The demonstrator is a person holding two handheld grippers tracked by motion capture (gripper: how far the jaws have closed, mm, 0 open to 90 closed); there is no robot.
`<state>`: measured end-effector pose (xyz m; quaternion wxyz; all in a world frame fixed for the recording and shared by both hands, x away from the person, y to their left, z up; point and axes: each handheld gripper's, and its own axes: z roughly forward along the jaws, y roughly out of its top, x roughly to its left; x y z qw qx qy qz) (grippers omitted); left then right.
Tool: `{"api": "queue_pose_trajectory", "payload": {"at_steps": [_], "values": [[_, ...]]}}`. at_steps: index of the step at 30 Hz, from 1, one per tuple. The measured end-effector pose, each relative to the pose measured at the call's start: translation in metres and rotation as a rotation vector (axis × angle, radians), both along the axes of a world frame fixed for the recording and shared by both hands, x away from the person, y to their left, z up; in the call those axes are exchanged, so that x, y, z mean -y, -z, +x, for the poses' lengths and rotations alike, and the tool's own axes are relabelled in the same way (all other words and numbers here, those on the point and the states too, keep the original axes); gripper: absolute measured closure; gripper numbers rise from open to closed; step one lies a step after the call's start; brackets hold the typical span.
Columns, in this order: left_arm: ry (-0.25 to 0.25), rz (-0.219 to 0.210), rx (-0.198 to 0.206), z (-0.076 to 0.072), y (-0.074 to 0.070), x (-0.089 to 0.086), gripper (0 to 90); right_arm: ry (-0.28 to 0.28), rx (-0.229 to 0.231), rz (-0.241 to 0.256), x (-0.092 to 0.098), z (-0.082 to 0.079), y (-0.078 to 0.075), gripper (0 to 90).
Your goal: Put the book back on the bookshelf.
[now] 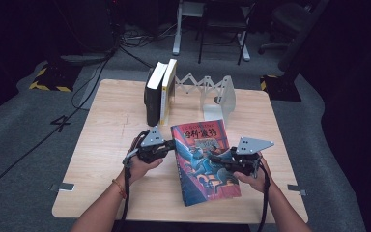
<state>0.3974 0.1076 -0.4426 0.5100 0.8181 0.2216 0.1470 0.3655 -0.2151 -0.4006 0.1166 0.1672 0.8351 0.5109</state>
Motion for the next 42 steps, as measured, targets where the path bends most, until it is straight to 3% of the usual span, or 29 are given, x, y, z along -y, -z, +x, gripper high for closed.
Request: {"api": "queue_pose_trajectory", "payload": {"at_steps": [5,13,16,21,24,26,27,32,35,37,42], "values": [[-0.030,0.011,0.023,0.003,-0.009,0.007,84.6,0.025,0.005,-0.012,0.000,0.003,-0.005,77.0],[-0.072,-0.023,0.069,0.010,-0.031,0.010,86.0,0.060,0.074,0.012,0.001,0.005,-0.024,82.8],[-0.083,-0.045,0.078,0.016,-0.040,0.007,86.0,0.077,0.103,0.054,0.000,0.004,-0.030,83.7],[-0.084,-0.060,0.082,0.019,-0.046,0.004,85.9,0.086,0.139,0.069,-0.003,0.001,-0.026,81.6],[-0.053,-0.083,0.098,0.015,-0.049,0.008,86.2,0.073,0.147,0.060,-0.004,-0.003,-0.021,77.4],[-0.042,-0.075,0.103,0.015,-0.051,0.011,88.3,0.065,0.150,0.078,-0.004,-0.004,-0.022,75.9],[-0.042,-0.072,0.105,0.014,-0.052,0.012,88.3,0.077,0.151,0.081,-0.004,-0.003,-0.024,80.9],[-0.039,-0.055,0.121,0.011,-0.054,0.014,88.2,0.088,0.125,0.066,0.000,0.000,-0.024,82.3],[-0.042,-0.041,0.134,0.008,-0.057,0.015,87.1,0.097,0.139,0.058,0.002,-0.005,-0.024,84.2],[-0.047,-0.030,0.148,0.005,-0.059,0.016,85.9,0.110,0.158,0.061,0.003,-0.009,-0.023,85.6],[-0.069,0.002,0.133,0.001,-0.058,0.015,76.5,0.128,0.161,0.075,0.007,-0.012,-0.020,86.6]]}}
